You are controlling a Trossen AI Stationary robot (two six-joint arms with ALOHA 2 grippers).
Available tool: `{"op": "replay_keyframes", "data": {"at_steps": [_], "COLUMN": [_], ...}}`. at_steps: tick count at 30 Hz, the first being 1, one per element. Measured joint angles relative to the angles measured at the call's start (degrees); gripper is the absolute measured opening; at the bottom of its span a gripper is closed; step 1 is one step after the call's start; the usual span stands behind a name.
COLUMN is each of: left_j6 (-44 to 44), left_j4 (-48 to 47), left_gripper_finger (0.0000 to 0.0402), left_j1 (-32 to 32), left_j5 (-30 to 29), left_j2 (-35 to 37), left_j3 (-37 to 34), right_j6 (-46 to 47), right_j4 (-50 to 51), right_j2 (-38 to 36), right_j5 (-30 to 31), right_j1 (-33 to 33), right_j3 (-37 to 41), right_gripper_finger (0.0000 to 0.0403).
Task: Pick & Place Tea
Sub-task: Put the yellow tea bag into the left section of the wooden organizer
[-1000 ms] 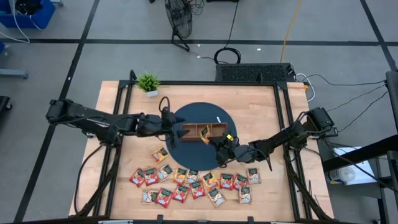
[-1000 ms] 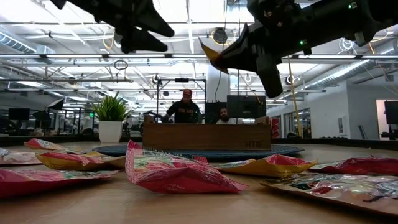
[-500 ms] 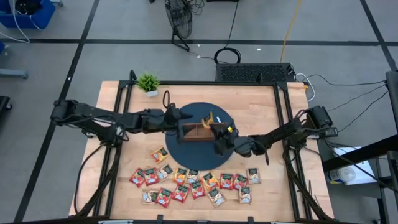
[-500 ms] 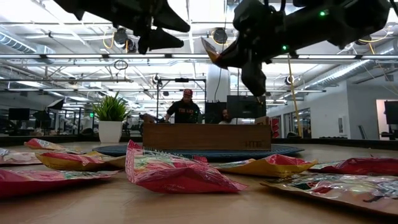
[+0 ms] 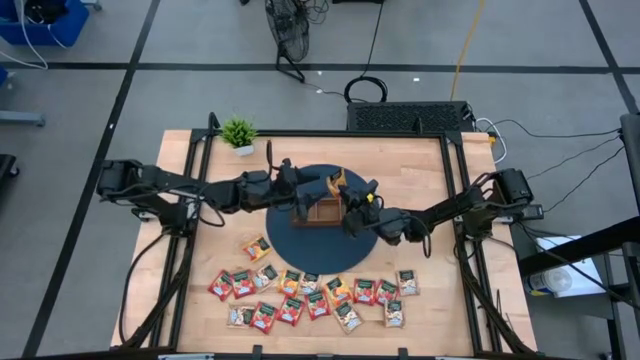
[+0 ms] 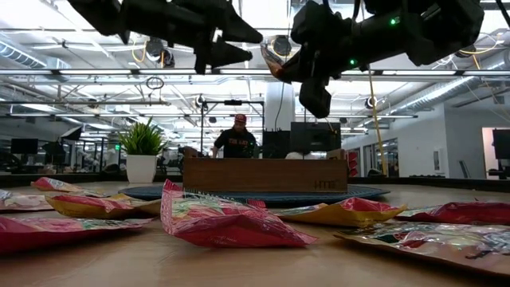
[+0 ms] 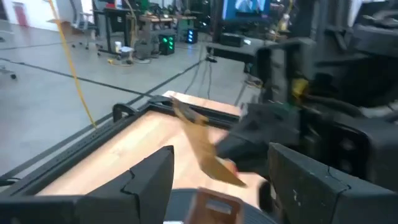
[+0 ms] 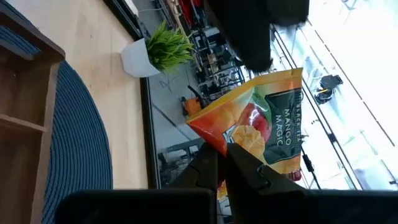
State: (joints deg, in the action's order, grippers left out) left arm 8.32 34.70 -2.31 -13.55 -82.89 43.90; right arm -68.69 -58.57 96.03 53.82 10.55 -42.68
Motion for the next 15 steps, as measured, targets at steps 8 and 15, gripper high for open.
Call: {"op": "replay_keyframes", "data": {"at_steps": [8,15], "left_j6": [2.76,5.89], "left_j4": [3.01,5.71], "left_gripper_finger": [0.0253,0.0253], "left_j1": [-2.33,-2.32], "left_j5": [0.95,1.62], "left_j2": [-0.90,-0.87], "left_j3": [0.02,0.02], "right_j6": [-1.05,-1.65], "right_j4": [-1.37,-1.65], "right_j2": [0.00,0.00], "right_j5": [-0.93,-1.66], "right_j1": [1.50,1.46], "right_j3": [0.02,0.02], "right_gripper_finger": [0.0004,0.0004]}}
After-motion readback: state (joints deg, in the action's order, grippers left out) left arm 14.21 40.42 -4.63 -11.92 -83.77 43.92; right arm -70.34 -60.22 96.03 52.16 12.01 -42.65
